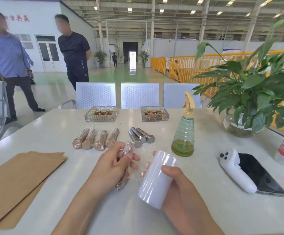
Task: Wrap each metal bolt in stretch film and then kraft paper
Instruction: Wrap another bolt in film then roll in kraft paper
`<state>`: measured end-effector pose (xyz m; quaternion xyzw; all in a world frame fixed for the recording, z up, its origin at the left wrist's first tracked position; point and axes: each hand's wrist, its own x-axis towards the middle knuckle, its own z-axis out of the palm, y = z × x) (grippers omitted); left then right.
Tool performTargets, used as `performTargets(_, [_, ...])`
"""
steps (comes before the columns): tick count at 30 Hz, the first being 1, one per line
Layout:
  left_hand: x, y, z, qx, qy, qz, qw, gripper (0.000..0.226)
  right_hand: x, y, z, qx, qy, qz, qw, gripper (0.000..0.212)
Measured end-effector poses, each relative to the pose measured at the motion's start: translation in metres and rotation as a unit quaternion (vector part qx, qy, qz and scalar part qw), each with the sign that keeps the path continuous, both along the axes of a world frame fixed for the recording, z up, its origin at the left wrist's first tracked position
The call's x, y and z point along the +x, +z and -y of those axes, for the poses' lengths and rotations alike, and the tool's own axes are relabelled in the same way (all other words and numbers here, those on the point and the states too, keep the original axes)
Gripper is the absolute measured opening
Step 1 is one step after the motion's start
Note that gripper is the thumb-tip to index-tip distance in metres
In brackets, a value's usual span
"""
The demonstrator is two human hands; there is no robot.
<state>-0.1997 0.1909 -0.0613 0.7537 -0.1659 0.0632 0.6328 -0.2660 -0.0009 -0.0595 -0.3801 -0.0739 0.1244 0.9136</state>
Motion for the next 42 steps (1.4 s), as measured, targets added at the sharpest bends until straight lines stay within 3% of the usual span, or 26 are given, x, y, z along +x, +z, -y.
performTargets(3, [0.007,-0.003,0.004,0.086,0.071,0.085,0.990,0.029,0.003,0.000,0.003,-0.015,0.006,-0.002,1.000,0.065])
performTargets(5, [0.014,-0.004,0.003,0.172,0.126,0.140,0.967,0.020,0.008,0.002,0.002,-0.030,0.011,-0.003,0.999,0.067])
performTargets(9, [0.025,0.001,0.002,0.191,0.167,0.093,0.963,0.015,0.022,0.008,-0.007,-0.072,-0.015,-0.017,0.997,0.066])
performTargets(10, [0.027,0.004,0.004,0.177,0.158,0.057,0.970,0.022,0.026,0.009,-0.010,-0.084,-0.022,-0.020,0.996,0.066])
performTargets(12, [0.032,0.013,0.008,0.066,0.113,-0.081,0.988,0.036,0.031,0.010,-0.015,-0.108,-0.029,-0.025,0.993,0.063])
performTargets(14, [0.031,0.020,0.007,-0.072,0.046,-0.195,0.977,0.036,0.034,0.008,-0.015,-0.120,-0.031,-0.034,0.992,0.062])
performTargets(15, [0.030,0.020,0.004,-0.109,0.023,-0.207,0.972,0.033,0.035,0.006,-0.013,-0.114,-0.030,-0.040,0.992,0.063])
performTargets(18, [0.024,0.011,-0.007,-0.116,-0.012,-0.152,0.981,0.023,0.036,0.002,-0.008,-0.075,-0.023,-0.057,0.995,0.065])
performTargets(22, [0.022,0.006,-0.008,-0.047,-0.002,-0.070,0.996,0.010,0.036,0.000,-0.005,-0.043,-0.005,-0.042,0.998,0.038])
performTargets(24, [0.023,0.005,-0.006,0.069,0.044,0.034,0.996,0.004,0.036,0.001,-0.004,-0.040,0.007,-0.029,0.999,0.032])
performTargets(26, [0.028,-0.001,-0.005,0.174,0.108,0.123,0.971,0.009,0.036,0.001,-0.003,-0.035,0.008,-0.027,0.999,0.035])
performTargets(29, [0.034,-0.007,-0.009,0.133,0.143,0.101,0.976,0.015,0.037,0.000,-0.005,-0.038,0.012,-0.032,0.999,0.042])
performTargets(32, [0.032,-0.008,-0.008,0.150,0.137,0.052,0.978,0.022,0.037,0.002,-0.008,-0.052,0.017,-0.025,0.998,0.045])
performTargets(36, [0.035,0.004,0.000,-0.062,0.083,-0.141,0.984,0.031,0.037,0.003,-0.007,-0.068,0.012,-0.036,0.997,0.059])
performTargets(39, [0.028,0.008,-0.006,-0.037,0.032,-0.112,0.993,0.026,0.038,0.003,-0.004,-0.069,-0.002,-0.041,0.997,0.054])
performTargets(42, [0.019,0.010,-0.010,-0.107,-0.021,-0.109,0.988,0.015,0.037,0.003,-0.002,-0.054,0.009,-0.033,0.998,0.054])
